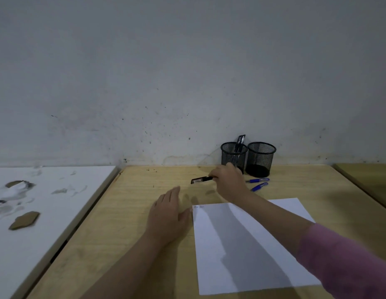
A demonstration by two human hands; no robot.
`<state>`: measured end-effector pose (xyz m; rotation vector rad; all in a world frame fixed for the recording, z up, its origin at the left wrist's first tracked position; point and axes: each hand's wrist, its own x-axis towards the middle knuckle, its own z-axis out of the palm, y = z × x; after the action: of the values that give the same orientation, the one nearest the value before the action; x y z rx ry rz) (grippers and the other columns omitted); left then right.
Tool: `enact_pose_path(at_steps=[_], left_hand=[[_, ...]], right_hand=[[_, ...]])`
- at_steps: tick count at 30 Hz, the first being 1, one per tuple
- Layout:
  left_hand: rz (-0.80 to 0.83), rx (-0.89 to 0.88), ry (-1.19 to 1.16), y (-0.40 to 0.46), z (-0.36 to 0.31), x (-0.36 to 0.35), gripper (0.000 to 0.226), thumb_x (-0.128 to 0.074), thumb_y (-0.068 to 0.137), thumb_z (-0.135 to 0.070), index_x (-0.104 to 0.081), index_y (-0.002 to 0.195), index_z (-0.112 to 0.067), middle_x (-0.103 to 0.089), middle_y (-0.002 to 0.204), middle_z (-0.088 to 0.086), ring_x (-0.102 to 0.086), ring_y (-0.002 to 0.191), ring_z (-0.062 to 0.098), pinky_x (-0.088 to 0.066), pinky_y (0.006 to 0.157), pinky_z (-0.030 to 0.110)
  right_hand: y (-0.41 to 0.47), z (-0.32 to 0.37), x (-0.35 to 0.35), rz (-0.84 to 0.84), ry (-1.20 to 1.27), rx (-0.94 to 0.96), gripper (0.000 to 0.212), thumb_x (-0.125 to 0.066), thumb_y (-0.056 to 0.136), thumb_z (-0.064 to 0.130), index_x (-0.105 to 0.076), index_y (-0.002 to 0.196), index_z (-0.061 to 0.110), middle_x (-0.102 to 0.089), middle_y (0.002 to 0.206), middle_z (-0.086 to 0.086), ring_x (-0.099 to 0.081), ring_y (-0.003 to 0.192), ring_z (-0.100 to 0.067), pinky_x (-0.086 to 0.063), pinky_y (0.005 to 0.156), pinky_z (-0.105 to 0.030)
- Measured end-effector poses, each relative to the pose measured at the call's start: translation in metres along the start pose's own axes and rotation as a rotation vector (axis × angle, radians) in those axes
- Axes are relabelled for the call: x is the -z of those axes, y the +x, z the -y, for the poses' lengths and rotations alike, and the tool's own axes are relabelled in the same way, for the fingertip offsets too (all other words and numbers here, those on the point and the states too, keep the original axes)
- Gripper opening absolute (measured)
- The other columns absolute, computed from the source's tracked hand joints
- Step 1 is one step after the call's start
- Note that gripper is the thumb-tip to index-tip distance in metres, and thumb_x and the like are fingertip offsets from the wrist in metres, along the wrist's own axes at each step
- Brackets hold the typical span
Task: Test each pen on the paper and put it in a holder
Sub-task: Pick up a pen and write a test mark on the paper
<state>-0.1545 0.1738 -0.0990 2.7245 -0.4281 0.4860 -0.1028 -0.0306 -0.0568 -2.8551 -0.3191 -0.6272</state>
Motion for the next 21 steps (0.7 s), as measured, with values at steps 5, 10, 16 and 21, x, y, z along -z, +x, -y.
enact_pose_path(at_steps=[5,10,16,21], left_hand=[[-0.183,-0.148,-0.076,-0.018,-0.031,0.024,0.062,-0.043,0.083,-0.053,-0.049,0.128,-0.01,-0.061,0.124,0.006,-0.061,0.108,0.023,-0.052,0.084,0.038],[-0.301,-0.285,-0.104,-0.028,-0.068,0.053,0.026,-0.059,0.082,-0.027,-0.062,0.103,-0.012,-0.065,0.09,0.002,-0.063,0.076,0.022,-0.048,0.061,0.03],[-0.396,-0.21,-0.317,-0.032,-0.093,0.082,0.014,-0.061,0.079,-0.018,-0.069,0.085,-0.008,-0.066,0.073,0.005,-0.062,0.062,0.023,-0.051,0.057,0.037],[-0.462,-0.161,-0.438,-0.037,-0.109,0.1,0.017,-0.063,0.077,-0.022,-0.07,0.083,-0.009,-0.067,0.072,0.005,-0.063,0.064,0.019,-0.053,0.06,0.038]], right_hand=[[-0.049,0.006,0.043,-0.089,0.088,0.083,0.025,-0.053,0.093,0.014,-0.069,0.112,0.018,-0.068,0.105,-0.002,-0.051,0.094,-0.028,-0.03,0.072,-0.03],[-0.078,0.016,0.083,-0.141,0.114,0.131,0.024,-0.056,0.09,0.011,-0.072,0.106,0.017,-0.07,0.1,-0.003,-0.051,0.09,-0.029,-0.041,0.073,-0.037],[-0.098,0.024,0.118,-0.424,0.256,0.134,0.012,-0.064,0.081,0.011,-0.068,0.091,0.009,-0.063,0.089,-0.004,-0.057,0.08,-0.023,-0.049,0.067,-0.033],[-0.113,0.045,0.137,-0.362,0.744,-0.309,0.019,-0.069,0.084,0.024,-0.062,0.082,0.006,-0.061,0.072,-0.002,-0.054,0.064,-0.009,-0.042,0.06,-0.016]])
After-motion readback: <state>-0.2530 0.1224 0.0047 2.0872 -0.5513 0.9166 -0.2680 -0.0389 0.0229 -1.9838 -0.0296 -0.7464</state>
